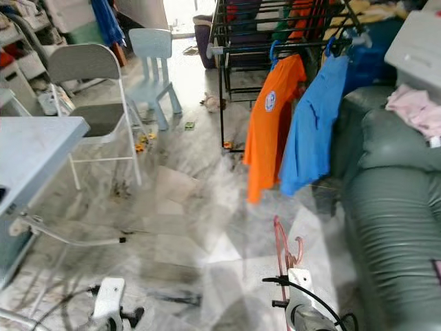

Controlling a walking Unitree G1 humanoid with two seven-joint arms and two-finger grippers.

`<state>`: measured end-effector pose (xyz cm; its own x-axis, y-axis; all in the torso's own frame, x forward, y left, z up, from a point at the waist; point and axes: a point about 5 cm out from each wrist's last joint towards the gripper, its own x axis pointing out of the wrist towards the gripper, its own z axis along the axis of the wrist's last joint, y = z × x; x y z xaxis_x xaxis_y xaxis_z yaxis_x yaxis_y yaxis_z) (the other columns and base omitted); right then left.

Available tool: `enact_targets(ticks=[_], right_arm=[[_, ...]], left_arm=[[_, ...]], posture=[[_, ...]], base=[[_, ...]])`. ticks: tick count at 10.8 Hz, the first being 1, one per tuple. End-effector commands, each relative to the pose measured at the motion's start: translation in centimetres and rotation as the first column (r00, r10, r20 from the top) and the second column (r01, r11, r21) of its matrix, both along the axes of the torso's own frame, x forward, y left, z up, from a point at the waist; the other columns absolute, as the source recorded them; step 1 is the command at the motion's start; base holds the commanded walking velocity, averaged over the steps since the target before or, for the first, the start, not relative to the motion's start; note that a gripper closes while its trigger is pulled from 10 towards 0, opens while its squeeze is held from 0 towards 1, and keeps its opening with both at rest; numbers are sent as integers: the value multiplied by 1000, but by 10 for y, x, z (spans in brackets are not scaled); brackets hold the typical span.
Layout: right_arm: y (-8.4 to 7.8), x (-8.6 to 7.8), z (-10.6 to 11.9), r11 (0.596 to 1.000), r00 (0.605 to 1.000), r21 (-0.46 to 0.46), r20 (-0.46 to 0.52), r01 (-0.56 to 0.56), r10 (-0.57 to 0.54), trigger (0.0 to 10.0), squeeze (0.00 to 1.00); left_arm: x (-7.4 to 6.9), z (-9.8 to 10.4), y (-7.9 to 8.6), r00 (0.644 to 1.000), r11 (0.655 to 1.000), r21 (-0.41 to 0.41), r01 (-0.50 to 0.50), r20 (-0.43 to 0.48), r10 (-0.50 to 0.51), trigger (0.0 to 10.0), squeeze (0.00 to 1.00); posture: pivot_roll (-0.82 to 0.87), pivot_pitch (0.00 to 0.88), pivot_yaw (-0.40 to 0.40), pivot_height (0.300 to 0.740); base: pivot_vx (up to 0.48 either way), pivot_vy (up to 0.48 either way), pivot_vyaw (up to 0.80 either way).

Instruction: Hang hanger

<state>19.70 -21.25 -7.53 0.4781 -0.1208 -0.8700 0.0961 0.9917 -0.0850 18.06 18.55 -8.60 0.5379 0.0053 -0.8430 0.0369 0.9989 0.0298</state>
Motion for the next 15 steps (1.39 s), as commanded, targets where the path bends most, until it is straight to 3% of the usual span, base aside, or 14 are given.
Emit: enact_targets(ticks=[1, 3, 6, 8, 10, 12, 13, 15], right_arm=[[1, 1, 1, 1000, 1000, -4, 7, -8, 8, 10000, 0], [2, -3, -2, 1000, 1000, -5, -4, -9, 9, 10000, 0], [0, -4, -2, 1000, 1000, -12, -10, -25, 25, 10000, 0], [-2, -12, -6, 994, 992, -58, -83, -97, 92, 10000, 0], [0, -15, -7, 995, 992, -46, -89, -94, 90, 10000, 0], [-1, -19, -9, 994, 990, -53, -109, -98, 91, 10000, 0], [-1, -21, -10, 994, 990, -58, -111, -95, 88, 10000, 0], [-4, -22, -10, 992, 989, -82, -118, -100, 90, 10000, 0]], left_arm=[[2, 2, 5, 1000, 1000, 15, 17, -5, -17, 10000, 0], [1, 1, 9, 1000, 1000, 21, 8, -23, -7, 10000, 0], [-11, -5, 3, 996, 999, -2, -54, -73, 54, 10000, 0], [-21, -10, 1, 986, 992, -5, -123, -118, 121, 10000, 0], [-32, -14, 4, 984, 994, -1, -113, -140, 111, 10000, 0], [-30, -13, 6, 984, 994, 6, -110, -140, 110, 10000, 0], [-14, -7, 5, 988, 995, 7, -103, -118, 103, 10000, 0], [-27, -12, 3, 987, 996, 7, -87, -133, 87, 10000, 0]], posture=[[-110, 0, 114, 740], [-108, 0, 111, 740], [-102, 0, 99, 740], [-82, 0, 72, 740], [-84, 0, 75, 740], [-86, 0, 78, 740], [-90, 0, 83, 740], [-92, 0, 83, 740]], base=[[0, 0, 0], [0, 0, 0], [0, 0, 0], [0, 0, 0], [0, 0, 0], [0, 0, 0], [0, 0, 0], [0, 0, 0]])
